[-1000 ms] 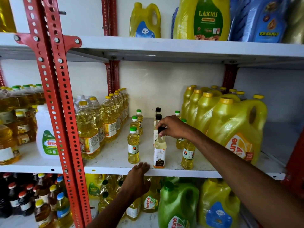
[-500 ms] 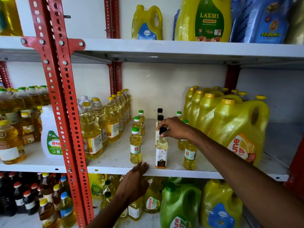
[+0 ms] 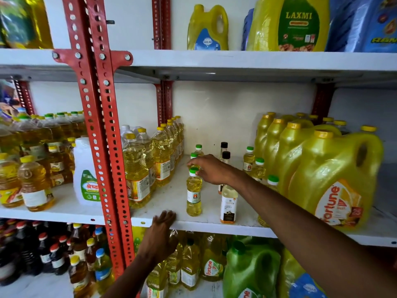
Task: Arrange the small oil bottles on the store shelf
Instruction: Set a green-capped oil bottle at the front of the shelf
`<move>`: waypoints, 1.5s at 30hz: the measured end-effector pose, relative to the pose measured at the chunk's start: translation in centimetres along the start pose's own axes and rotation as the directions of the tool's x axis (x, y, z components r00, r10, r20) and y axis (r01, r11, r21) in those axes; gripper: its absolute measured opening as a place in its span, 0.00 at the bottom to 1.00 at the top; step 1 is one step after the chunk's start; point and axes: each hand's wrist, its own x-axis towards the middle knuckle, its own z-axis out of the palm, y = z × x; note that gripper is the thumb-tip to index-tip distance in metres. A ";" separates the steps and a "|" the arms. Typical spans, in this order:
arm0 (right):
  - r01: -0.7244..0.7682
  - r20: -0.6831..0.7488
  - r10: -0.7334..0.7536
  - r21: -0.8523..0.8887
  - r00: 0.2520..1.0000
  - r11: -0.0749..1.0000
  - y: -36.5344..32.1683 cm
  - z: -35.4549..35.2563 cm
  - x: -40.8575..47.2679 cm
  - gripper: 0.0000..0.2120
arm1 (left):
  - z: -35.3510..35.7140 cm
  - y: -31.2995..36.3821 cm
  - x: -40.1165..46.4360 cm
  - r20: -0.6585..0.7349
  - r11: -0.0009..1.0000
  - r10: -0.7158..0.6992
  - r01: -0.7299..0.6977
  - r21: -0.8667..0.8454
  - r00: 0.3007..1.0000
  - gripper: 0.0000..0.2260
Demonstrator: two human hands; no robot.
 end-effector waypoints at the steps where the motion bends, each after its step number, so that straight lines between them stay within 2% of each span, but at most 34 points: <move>1: -0.012 0.018 0.011 0.012 1.000 1.000 0.0 0.2 0.5 0.19 | -0.1 -0.2 0.1 0.001 1.000 -0.002 0.002 -0.006 1.000 0.32; 8: -0.063 -0.024 0.064 0.056 0.998 0.996 -0.1 0.4 1.6 0.13 | 0.1 -0.4 0.3 -0.015 0.998 -0.013 0.012 -0.061 1.000 0.33; 16: -0.123 -0.129 0.131 0.070 0.983 0.990 -0.4 1.0 1.5 0.15 | -0.1 -0.1 0.3 0.014 0.995 -0.037 0.038 -0.097 0.999 0.34; 21: -0.121 -0.069 0.125 0.063 0.990 0.991 -0.9 0.8 1.1 0.21 | -0.1 -0.2 0.2 0.015 0.996 -0.030 0.031 -0.083 0.999 0.35; 45: -0.131 -0.094 0.139 0.083 0.986 0.988 -2.3 1.2 -0.1 0.18 | -0.9 0.4 0.0 0.023 0.995 -0.027 0.029 -0.091 0.999 0.34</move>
